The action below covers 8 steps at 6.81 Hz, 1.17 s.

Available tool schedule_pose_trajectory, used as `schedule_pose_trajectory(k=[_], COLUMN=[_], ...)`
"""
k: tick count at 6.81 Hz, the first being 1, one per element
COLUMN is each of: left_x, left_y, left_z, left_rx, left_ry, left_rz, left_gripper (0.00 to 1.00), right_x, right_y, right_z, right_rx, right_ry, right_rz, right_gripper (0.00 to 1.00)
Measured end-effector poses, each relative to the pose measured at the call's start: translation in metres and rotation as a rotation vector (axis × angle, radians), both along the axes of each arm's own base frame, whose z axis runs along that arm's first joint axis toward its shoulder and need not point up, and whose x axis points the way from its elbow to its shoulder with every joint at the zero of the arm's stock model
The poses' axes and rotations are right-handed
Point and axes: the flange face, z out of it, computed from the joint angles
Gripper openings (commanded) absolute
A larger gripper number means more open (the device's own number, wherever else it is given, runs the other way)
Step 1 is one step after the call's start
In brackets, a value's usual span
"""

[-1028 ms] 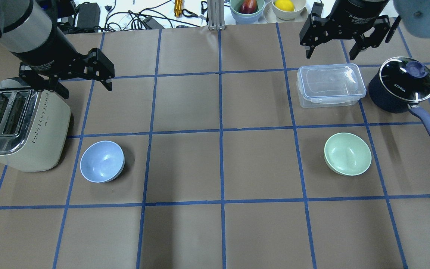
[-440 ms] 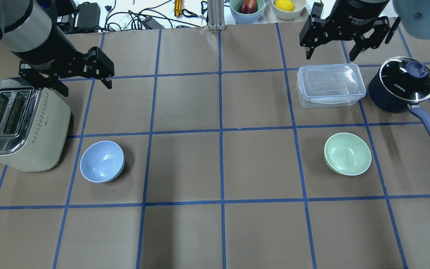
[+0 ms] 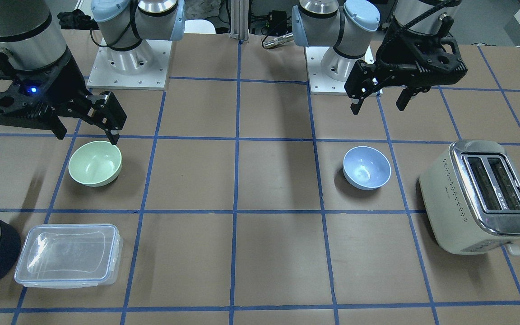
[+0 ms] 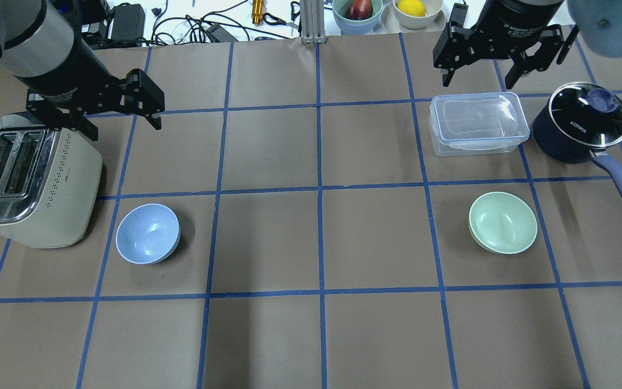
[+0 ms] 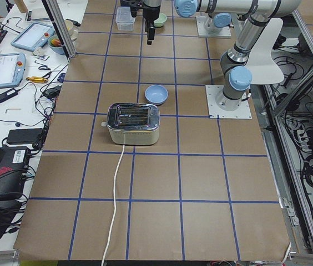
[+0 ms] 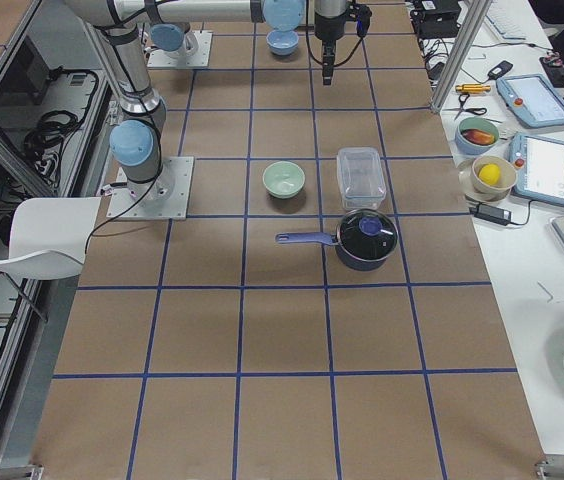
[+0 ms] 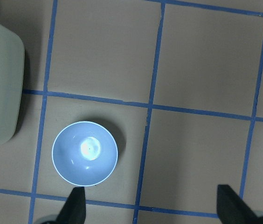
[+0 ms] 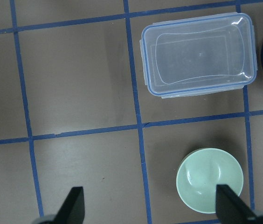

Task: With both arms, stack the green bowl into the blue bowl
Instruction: 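Lower the left gripper onto the rim of the light blue bowl and grasp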

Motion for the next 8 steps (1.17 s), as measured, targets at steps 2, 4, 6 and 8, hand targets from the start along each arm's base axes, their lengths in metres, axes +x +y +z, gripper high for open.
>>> schedule_pose_trajectory(k=[2,4,6,8], left_x=[0.002,0.031,0.105,0.134], left_y=[-0.002,-0.007,-0.014,-0.014], left_z=[-0.001,-0.002,-0.03,-0.093], left_rx=[0.001,0.006,0.067,0.128], left_ry=[-0.002,-0.016,-0.007,0.018], left_rz=[-0.019,-0.088,-0.057,-0.045], left_gripper=[1.0,1.0,1.0,1.0], right_x=[0.0,0.0,0.0,0.0], right_y=[0.0,0.0,0.0,-0.001], right_z=[0.0,0.0,-0.001,-0.001], right_rx=[0.0,0.0,0.001,0.002], right_ry=[0.0,0.0,0.0,0.0], right_rz=[0.0,0.0,0.001,0.0], right_gripper=[1.0,1.0,1.0,1.0])
